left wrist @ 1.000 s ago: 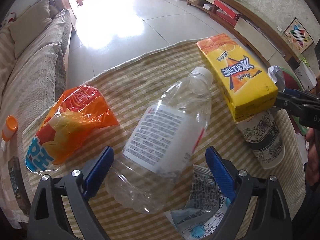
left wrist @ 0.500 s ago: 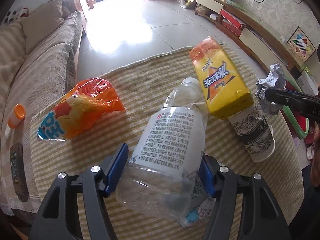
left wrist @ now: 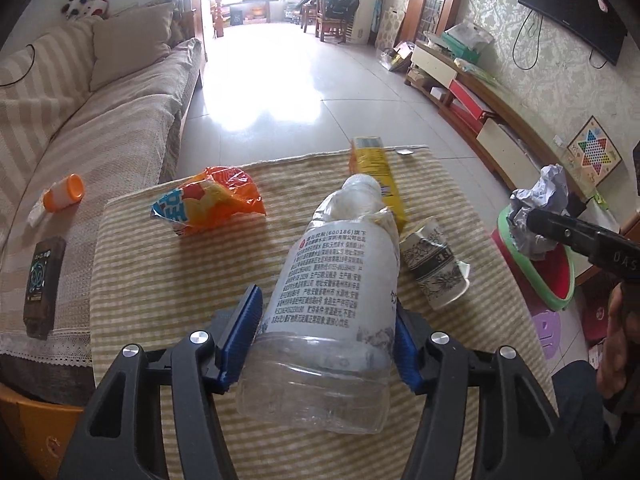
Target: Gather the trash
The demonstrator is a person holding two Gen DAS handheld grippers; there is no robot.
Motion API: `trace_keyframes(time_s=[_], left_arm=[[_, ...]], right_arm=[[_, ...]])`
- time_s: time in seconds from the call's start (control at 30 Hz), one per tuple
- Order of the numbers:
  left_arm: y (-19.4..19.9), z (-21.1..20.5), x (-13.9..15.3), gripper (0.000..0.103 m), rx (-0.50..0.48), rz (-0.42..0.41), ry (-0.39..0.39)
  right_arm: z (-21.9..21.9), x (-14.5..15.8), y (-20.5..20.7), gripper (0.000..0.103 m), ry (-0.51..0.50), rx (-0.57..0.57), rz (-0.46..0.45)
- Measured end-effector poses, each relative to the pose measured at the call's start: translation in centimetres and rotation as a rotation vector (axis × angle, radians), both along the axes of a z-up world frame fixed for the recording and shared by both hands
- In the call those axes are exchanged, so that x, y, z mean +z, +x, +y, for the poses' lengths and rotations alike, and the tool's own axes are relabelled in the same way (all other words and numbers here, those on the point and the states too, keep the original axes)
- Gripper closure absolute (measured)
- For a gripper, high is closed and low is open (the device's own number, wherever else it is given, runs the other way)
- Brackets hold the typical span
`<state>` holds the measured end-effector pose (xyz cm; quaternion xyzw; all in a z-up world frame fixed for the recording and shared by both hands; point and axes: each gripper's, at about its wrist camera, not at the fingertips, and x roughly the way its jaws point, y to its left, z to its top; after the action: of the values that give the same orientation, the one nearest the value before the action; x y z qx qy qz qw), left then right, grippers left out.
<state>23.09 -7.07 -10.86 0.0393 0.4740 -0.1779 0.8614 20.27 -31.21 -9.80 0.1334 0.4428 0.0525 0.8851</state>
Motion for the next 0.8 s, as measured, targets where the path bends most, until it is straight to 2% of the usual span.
trace_keyframes(time_s=[0.27,0.47,0.8], left_arm=[[-2.6,-4.2,3.8,0.05,-0.077,-0.059,-0.037],[-3.4,-6.4,3.9,0.051,-0.098,-0.034,-0.047],[-4.5,-9.7,5.4,0.052,-0.154,-0.049,-0.036]], right_arm=[[-3.0,0.7,-3.7,0.057,0.024,-0.042,-0.012],[-5.2,0.8,-5.8,0.057,0.036,-0.073,-0.016],[-7.7,0.5,-7.0,0.057,0.069,-0.11,-0.033]])
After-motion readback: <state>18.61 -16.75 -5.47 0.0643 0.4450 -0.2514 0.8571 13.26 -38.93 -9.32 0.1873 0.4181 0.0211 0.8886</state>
